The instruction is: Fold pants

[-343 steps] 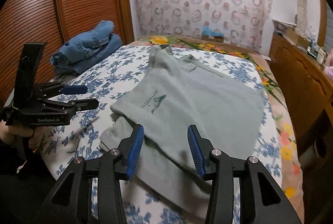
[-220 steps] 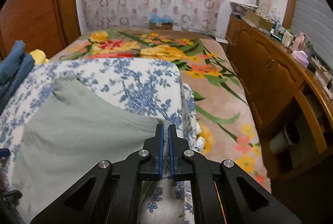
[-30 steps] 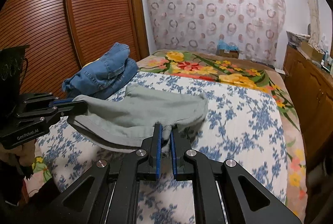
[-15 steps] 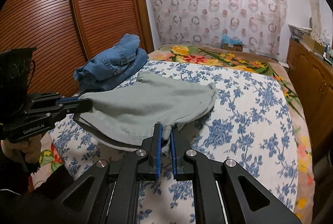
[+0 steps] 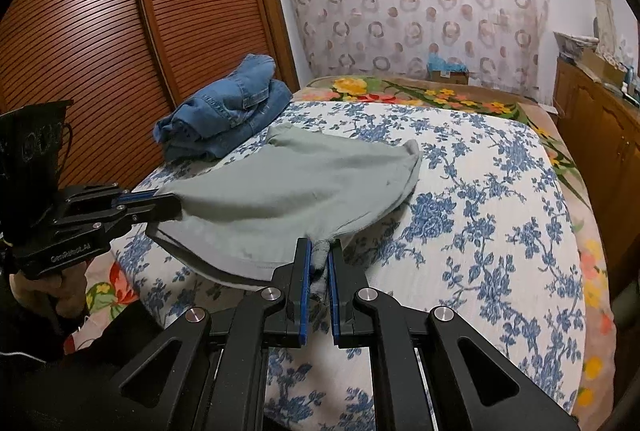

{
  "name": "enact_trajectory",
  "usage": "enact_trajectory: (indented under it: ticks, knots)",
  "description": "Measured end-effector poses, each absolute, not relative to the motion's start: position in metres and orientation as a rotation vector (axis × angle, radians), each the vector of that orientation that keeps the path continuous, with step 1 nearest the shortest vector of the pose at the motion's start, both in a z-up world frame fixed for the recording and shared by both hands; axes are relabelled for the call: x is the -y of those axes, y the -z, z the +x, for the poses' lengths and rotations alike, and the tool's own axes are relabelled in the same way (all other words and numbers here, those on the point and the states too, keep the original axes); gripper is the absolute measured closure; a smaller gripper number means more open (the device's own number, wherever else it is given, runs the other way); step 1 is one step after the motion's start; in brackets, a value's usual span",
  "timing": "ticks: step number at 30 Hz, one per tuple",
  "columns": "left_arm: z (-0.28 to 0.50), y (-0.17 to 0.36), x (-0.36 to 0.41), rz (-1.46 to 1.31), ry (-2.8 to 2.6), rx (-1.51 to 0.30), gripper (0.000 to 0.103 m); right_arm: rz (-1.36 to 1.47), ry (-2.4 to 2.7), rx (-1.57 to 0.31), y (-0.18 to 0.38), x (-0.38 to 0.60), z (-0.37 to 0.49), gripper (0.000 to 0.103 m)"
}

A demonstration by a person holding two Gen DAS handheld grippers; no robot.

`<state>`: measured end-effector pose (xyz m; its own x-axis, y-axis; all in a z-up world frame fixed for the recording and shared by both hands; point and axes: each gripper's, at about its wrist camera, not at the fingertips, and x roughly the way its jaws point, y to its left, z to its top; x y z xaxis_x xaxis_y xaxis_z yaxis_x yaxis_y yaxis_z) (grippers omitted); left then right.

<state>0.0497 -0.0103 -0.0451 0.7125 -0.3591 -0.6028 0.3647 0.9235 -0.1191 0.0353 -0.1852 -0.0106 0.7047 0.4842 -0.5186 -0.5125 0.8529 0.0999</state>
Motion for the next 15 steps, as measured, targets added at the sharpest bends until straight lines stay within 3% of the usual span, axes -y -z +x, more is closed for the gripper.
enact_trajectory:
  ticks: [15]
  knots:
    - [0.017,0.039,0.016,0.015,0.443,-0.655,0.097,-0.050,-0.594,-0.552,0.005,0.191,0.000,0.095]
